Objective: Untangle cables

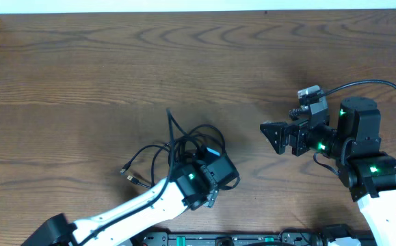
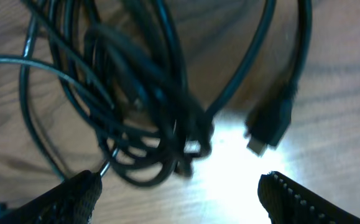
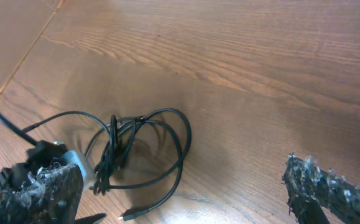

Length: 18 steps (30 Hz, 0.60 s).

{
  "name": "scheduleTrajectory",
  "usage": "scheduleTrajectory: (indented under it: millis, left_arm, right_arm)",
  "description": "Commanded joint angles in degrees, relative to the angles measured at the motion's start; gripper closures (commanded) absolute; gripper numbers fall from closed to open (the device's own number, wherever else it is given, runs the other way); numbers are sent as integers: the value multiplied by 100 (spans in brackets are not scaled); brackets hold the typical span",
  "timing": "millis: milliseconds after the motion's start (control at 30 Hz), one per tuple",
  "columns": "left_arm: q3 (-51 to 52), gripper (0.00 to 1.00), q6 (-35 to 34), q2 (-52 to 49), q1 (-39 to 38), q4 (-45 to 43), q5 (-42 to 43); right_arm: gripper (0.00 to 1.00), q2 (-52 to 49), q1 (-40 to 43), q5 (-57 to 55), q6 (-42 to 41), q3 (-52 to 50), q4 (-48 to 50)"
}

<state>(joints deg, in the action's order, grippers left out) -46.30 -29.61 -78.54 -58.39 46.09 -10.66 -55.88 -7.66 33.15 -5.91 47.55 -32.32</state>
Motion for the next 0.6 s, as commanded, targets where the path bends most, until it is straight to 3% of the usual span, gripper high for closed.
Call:
scheduleTrajectory:
  millis: [0,233,333,567]
  left_arm:
    - [26,16,-251,-273,-20,-192,-278]
    - [28,16,-503,-1064,-20,-509,-601]
    - [28,25,-684,-1307,-20,-573,-894]
    - [-50,87,-758,-903,-20,-573,-1261]
  right_arm:
    - [1,9,28,-22,-52,44,11]
    - [1,9,28,-22,-52,44,13]
    - [1,9,28,-22,-50,44,13]
    - [1,9,28,-22,-46,44,13]
